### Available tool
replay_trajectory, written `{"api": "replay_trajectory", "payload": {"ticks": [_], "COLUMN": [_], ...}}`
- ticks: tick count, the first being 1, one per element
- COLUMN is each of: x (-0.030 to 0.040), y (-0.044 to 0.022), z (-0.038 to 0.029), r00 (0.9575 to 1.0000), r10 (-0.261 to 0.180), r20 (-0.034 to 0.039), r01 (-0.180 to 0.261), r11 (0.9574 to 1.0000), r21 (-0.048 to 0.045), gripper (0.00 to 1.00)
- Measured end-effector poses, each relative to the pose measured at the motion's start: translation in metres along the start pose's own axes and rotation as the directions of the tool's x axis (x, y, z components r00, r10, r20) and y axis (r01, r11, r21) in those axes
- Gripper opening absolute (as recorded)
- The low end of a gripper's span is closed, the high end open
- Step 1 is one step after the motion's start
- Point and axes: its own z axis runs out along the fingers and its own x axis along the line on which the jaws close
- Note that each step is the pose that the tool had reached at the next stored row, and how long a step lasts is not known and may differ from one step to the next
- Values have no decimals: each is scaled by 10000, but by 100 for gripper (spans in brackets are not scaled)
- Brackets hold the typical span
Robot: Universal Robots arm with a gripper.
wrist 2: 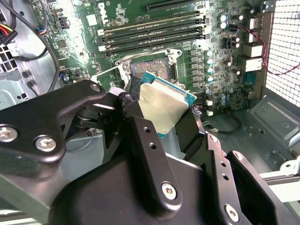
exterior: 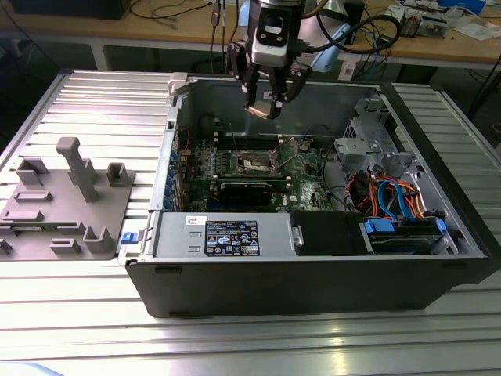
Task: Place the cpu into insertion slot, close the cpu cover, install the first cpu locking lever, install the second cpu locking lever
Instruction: 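Place the cpu into insertion slot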
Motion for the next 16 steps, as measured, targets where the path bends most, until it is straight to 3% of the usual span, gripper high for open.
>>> {"api": "replay_trajectory", "payload": {"ticks": [16], "x": [0], "y": [0], "z": [0], "r00": [9992], "r10": [389], "r20": [-22], "r01": [-389], "r11": [9992], "r21": [6], "gripper": [54]}}
